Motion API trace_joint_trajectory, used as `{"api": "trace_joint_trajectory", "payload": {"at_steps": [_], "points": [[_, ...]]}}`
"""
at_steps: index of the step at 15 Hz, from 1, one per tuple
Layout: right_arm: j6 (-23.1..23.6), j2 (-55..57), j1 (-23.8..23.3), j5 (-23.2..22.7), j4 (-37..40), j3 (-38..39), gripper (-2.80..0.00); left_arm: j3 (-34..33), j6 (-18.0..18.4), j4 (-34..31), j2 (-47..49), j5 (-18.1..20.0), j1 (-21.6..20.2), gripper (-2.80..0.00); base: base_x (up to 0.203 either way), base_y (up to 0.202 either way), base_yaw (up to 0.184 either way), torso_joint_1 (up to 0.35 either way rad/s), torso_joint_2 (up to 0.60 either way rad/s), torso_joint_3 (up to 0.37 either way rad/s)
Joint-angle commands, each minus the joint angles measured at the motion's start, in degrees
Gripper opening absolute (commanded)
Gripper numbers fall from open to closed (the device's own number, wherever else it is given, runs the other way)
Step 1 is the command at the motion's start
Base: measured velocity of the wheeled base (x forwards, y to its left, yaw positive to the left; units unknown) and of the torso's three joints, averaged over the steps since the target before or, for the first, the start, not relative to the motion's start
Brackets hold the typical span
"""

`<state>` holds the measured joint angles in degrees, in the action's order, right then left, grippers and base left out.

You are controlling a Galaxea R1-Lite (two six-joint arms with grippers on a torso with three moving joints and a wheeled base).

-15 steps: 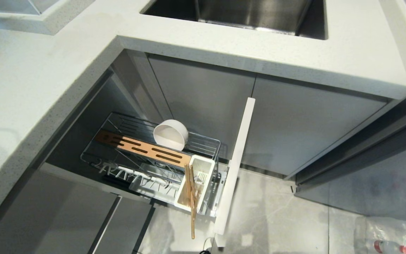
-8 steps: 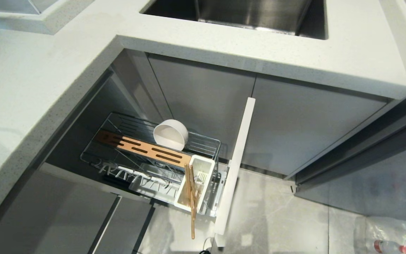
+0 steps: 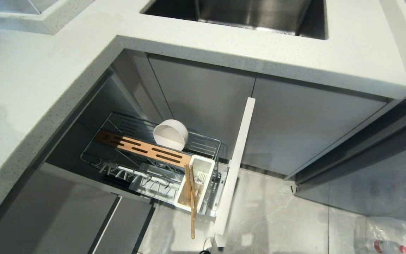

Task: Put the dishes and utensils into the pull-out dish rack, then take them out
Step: Pick up the spoon and place it in the cupboard

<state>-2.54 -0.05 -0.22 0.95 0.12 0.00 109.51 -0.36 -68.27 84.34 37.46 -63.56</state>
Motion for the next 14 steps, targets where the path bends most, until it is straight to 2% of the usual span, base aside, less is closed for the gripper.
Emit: {"api": "trace_joint_trajectory", "payload": {"at_steps": [1,3,6,11,14], "points": [[-0.01,0.05,-0.04,0.01,-0.02,0.09,-2.80,-0.05,-1.85,-0.21,-3.81,0.34,2.88,-2.80,0.000,0.000,0.000,0.000,0.00,0.000],[-0.01,0.05,-0.04,0.01,-0.02,0.09,-2.80,0.35,-5.03,-0.02,-5.30,-0.65,9.63,-2.80,0.000,0.000,0.000,0.000,0.00,0.000],[-0.01,0.05,-0.04,0.01,0.06,0.09,-2.80,0.20,-7.56,-0.11,-6.91,-4.72,23.18,-2.80,0.000,0.000,0.000,0.000,0.00,0.000],[-0.01,0.05,-0.04,0.01,0.06,0.09,-2.80,-0.94,-12.94,-0.27,-10.17,-9.10,49.64,-2.80,0.000,0.000,0.000,0.000,0.00,0.000],[-0.01,0.05,-0.03,0.01,0.02,0.09,-2.80,-4.33,-16.26,-0.28,-12.03,-10.85,66.07,-2.80,0.000,0.000,0.000,0.000,0.00,0.000]]}}
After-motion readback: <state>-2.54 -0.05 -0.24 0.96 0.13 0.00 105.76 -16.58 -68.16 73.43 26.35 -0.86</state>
